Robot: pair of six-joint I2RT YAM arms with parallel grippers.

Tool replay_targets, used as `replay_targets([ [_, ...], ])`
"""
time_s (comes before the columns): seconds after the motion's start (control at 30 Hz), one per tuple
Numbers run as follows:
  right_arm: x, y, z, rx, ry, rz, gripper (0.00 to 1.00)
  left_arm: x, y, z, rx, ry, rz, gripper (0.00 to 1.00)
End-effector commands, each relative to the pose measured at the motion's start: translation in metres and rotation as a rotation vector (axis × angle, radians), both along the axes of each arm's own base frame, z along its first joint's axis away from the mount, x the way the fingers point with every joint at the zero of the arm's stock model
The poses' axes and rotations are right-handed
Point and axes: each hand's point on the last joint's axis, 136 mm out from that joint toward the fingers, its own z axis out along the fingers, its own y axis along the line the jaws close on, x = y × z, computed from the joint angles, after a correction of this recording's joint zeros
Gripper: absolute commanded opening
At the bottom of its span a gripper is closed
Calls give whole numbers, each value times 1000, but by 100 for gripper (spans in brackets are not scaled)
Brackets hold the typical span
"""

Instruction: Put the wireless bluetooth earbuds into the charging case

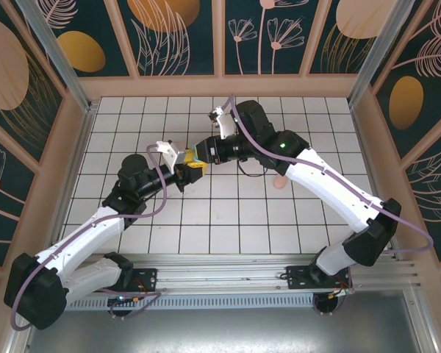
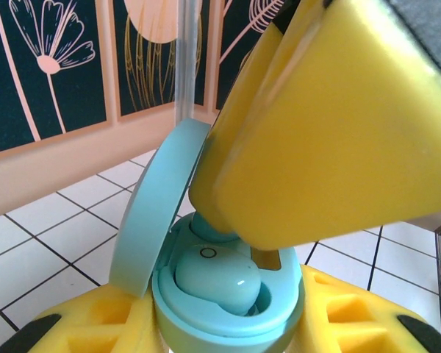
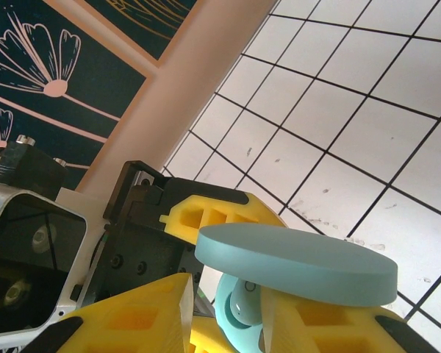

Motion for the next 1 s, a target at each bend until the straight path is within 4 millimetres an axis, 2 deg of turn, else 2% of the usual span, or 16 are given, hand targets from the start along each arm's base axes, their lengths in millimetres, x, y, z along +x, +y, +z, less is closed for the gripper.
replay_targets([
  [0.0,-8,-7,30,28,-65,7,29,-4,0,13,-30,-48,-9,0],
  [0.27,-21,-30,73,60,-185,20,27,-1,-1,9,-26,-26,-7,0],
  [0.4,-9,-48,83,71,-207,-42,27,-2,-3,11,-32,-26,-19,0],
  [0.53,20,-62,66,63,-143,-116,28,-5,-5,15,-44,-24,-35,0],
  [0.67,30,-58,45,81,-79,-107,36,-8,-5,19,-52,-21,-51,0],
  [0.77,33,-59,33,143,-3,-116,41,-9,-6,22,-58,-15,-58,0],
  [0.97,27,-62,21,331,144,-104,44,-8,-7,29,-73,-29,-63,0],
])
